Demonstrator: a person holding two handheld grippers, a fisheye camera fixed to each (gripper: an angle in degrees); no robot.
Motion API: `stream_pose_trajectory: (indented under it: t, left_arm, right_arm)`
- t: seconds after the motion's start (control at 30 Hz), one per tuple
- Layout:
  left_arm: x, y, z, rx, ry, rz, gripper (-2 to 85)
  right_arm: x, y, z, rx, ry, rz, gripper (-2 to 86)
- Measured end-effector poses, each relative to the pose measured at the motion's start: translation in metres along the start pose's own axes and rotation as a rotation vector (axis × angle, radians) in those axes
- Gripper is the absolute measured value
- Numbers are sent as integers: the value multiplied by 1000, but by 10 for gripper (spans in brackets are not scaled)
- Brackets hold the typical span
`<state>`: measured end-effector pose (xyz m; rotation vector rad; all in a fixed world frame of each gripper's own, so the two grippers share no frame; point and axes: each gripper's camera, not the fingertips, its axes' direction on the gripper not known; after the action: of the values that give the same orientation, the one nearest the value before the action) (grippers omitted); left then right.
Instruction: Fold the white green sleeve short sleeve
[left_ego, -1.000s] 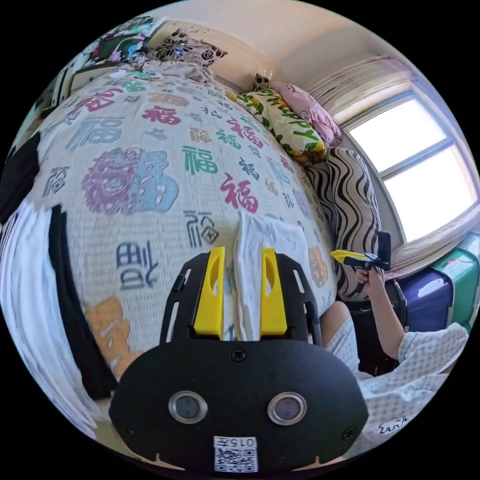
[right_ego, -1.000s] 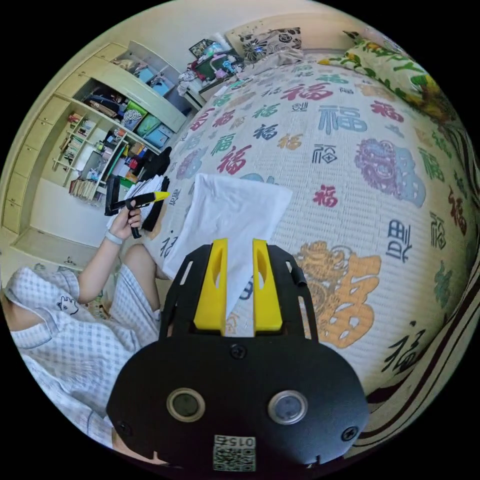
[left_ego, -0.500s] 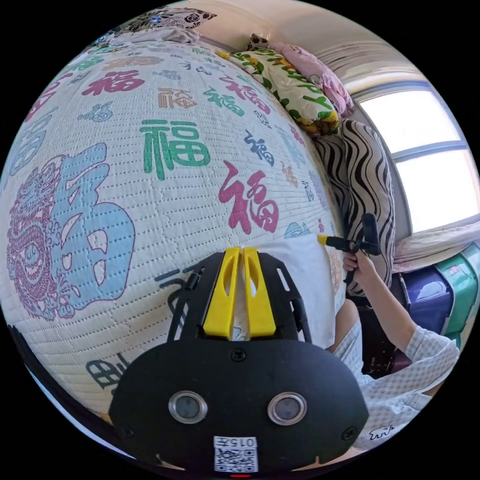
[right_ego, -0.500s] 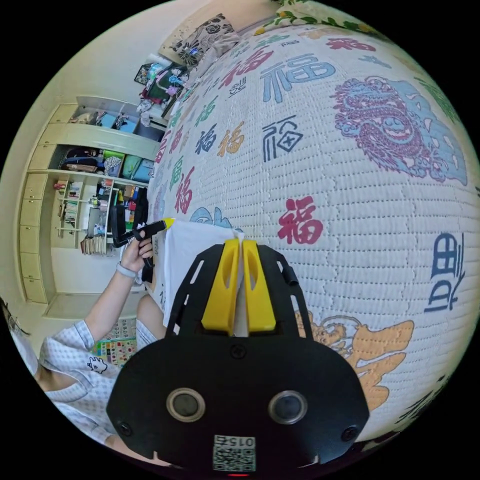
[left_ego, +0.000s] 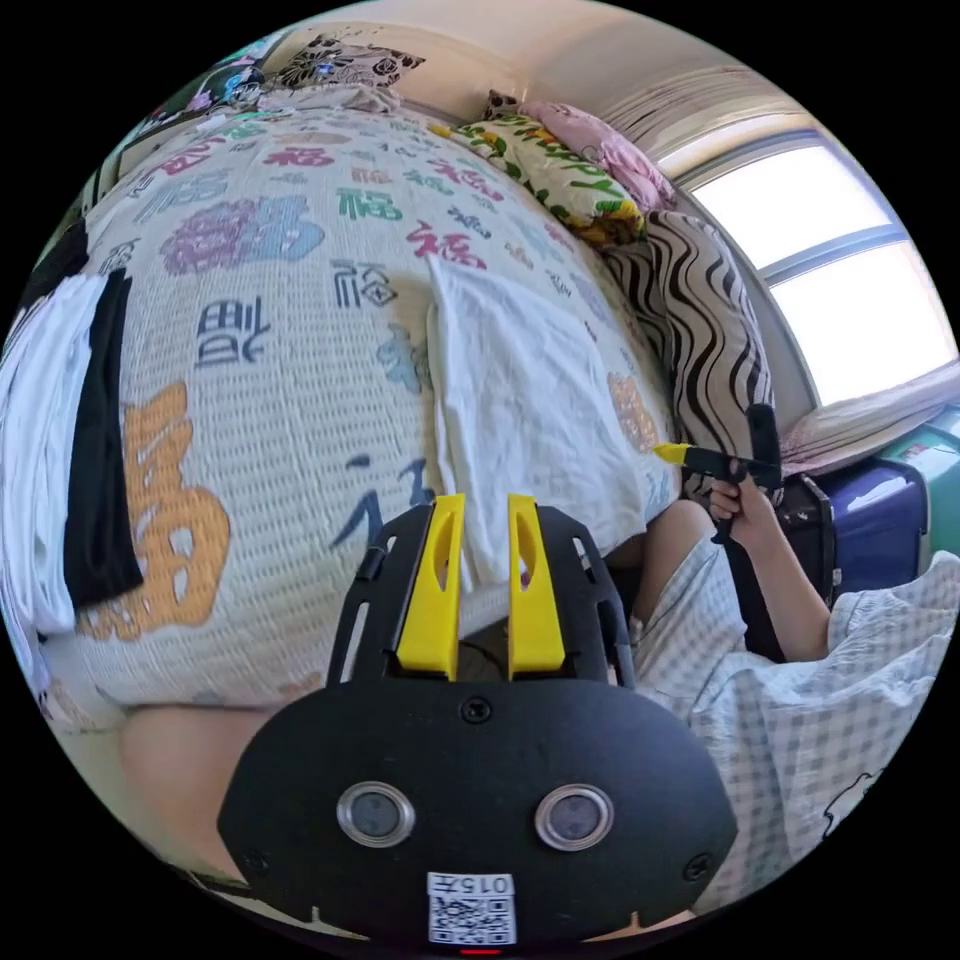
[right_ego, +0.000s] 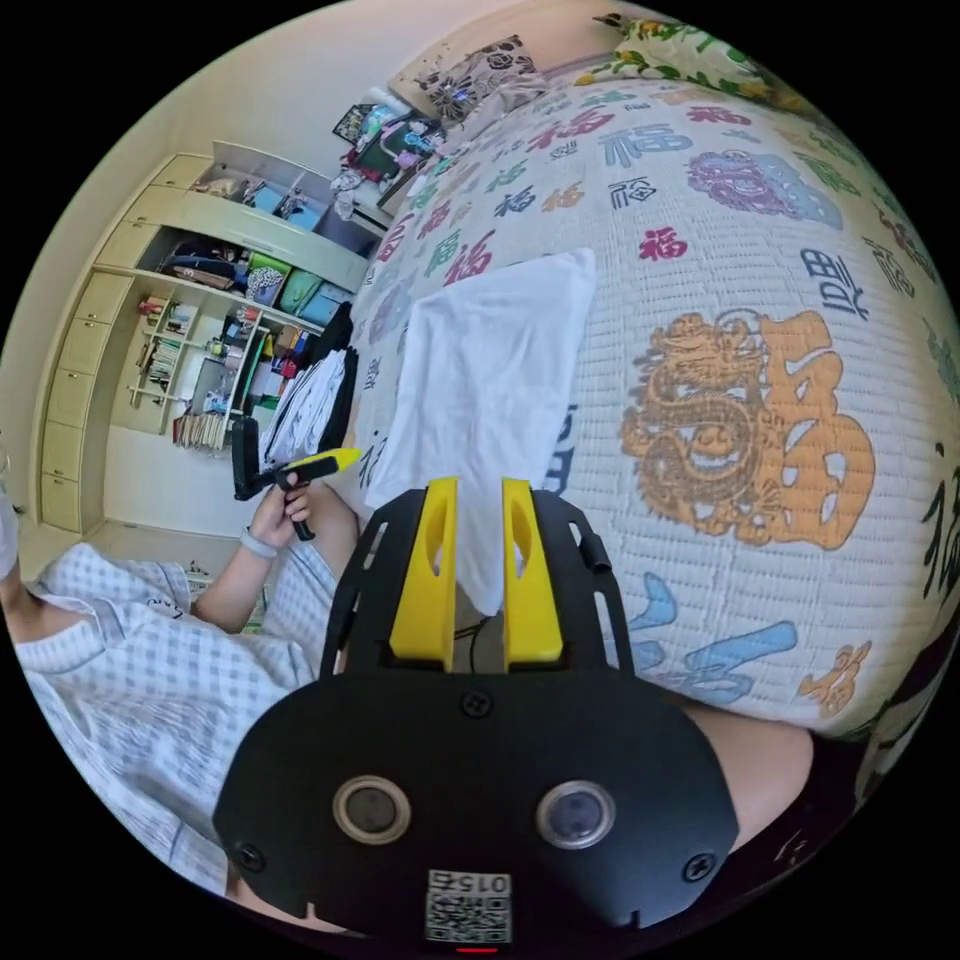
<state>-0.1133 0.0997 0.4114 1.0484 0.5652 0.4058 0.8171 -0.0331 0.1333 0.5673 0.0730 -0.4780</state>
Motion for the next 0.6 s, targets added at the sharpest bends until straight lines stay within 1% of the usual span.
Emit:
stream_pose_trajectory:
  t: [0.07,0.13,0.27,0.33,0.5,0.53,0.57,0.6]
  left_arm:
    - [8,19,5,4,-31,-24,74]
    - [13,29,9,1,-45,-29,75]
    - [17,47,20,-23,-19,-50,75]
    - [15,56,23,4,11,-74,75]
    - [9,69,22,35,66,-101,48]
    - [5,72,21,45,107,-112,32]
    - [3,76,20,59,158,-115,17]
    - [2,78,18,65,174,-117,10]
  right_arm:
    - [-32,0,13,1,3,-68,72]
    - [-58,-15,27,-46,43,-123,73]
    - [-116,-70,60,-98,92,-231,78]
    - [-138,-99,80,-136,134,-260,80]
    - [-184,-175,141,-253,256,-268,83]
    - [-192,-190,160,-300,304,-267,81]
    - [-198,-204,179,-361,325,-256,78]
    - [-200,-210,190,-397,329,-242,77]
